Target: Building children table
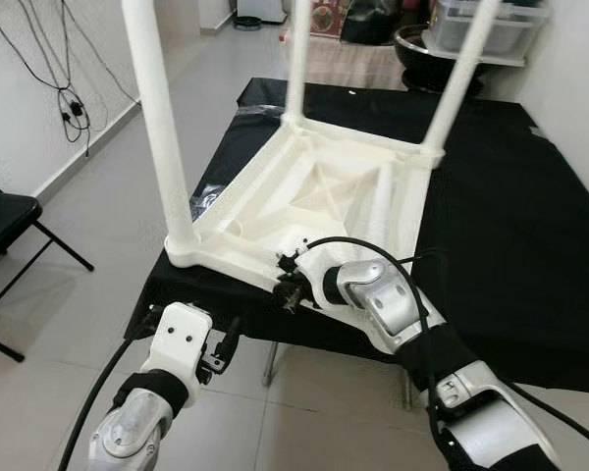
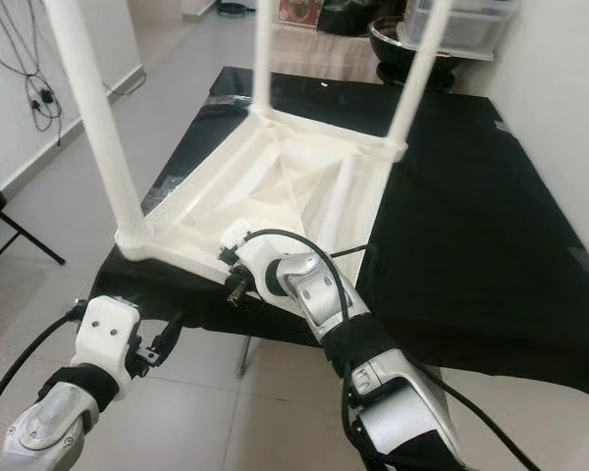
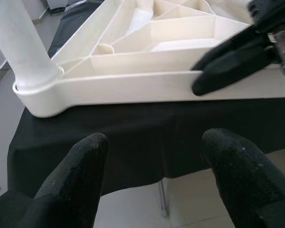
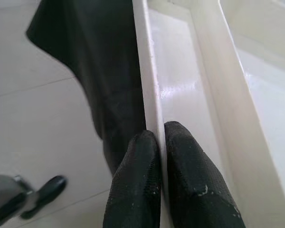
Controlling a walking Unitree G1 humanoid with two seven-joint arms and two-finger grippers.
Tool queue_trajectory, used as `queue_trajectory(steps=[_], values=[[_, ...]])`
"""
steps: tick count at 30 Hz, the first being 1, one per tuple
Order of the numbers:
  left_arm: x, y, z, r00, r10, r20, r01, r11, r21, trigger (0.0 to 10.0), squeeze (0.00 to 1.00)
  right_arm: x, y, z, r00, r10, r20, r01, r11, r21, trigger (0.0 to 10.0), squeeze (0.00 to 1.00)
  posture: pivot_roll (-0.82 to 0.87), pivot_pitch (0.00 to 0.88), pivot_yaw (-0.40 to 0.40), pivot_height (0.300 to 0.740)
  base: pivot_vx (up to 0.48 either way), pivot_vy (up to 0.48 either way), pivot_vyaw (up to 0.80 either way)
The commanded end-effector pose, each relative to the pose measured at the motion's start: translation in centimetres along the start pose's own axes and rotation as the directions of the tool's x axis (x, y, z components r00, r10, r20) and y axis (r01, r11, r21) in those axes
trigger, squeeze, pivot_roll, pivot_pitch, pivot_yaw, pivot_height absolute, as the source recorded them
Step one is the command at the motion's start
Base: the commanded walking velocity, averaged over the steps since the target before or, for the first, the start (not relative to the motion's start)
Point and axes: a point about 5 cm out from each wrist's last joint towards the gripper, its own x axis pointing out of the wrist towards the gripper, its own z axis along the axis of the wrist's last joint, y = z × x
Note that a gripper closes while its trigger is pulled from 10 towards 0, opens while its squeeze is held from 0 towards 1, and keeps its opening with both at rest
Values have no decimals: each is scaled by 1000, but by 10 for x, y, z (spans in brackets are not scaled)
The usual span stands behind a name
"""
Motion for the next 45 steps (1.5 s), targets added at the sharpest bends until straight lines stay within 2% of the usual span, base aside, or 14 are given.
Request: queue_trajectory(steps=[1,8,9,18,22,28,30,32,33,35,36,39,43,45], values=[[0,-2,-2,1000,-4,-15,4,1000,-6,10000,0,-7,-17,18,992,-108,65,113,991,-72,10000,0,0,105,-91,740,0,0,0],[-1,-3,-2,1000,-3,-16,3,1000,-9,10000,0,-10,-20,29,994,-67,87,82,979,-184,10000,0,1,105,-97,740,0,0,0],[-1,-3,-2,1000,-3,-16,3,1000,-10,10000,0,-12,-25,31,994,-73,82,90,968,-233,10000,1000,2,105,-98,740,0,0,0],[-3,-4,-3,1000,-5,-19,5,1000,-11,10000,0,-28,-58,17,984,-180,-15,149,858,-492,10000,1000,1,104,-95,740,0,0,0],[-3,-4,-3,1000,-6,-20,6,1000,-11,10000,0,-32,-61,12,984,-175,-37,133,855,-502,10000,1000,1,104,-95,740,0,0,0],[-2,-3,-4,1000,-12,-21,11,1000,-10,10000,0,-44,-62,12,992,-122,30,126,944,-305,10000,992,-8,105,-85,740,0,0,0],[-1,-2,-3,1000,-12,-19,11,1000,-8,10000,0,-44,-69,14,979,-196,50,202,956,-215,10000,808,-8,105,-84,740,0,0,0],[-1,-2,-3,1000,-12,-19,12,1000,-7,10000,0,-44,-69,15,976,-210,58,217,959,-180,10000,804,-8,105,-84,740,0,0,0],[-1,-2,-3,1000,-12,-18,12,1000,-5,10000,0,-43,-68,17,975,-209,78,218,966,-137,10000,627,-8,103,-82,740,0,0,0],[0,-1,-3,1000,-11,-17,11,1000,-4,10000,0,-42,-66,19,975,-200,94,210,972,-103,10000,580,-10,102,-80,740,0,0,0],[1,1,-3,1000,-8,-13,8,1000,1,10000,0,-40,-60,25,975,-175,140,180,983,-22,10000,322,-12,98,-80,740,0,0,0],[5,4,0,1000,2,-1,-2,1000,6,10000,0,-41,-60,32,966,-191,175,178,980,90,10000,67,-14,93,-80,740,0,0,0],[12,8,3,1000,11,17,-11,1000,10,10000,0,-49,-77,38,947,-301,113,254,916,311,10000,0,-22,85,-83,740,0,0,0],[13,7,3,1000,10,19,-10,1000,11,10000,0,-50,-80,39,943,-319,93,272,902,335,10000,0,-22,85,-83,740,0,0,0]])
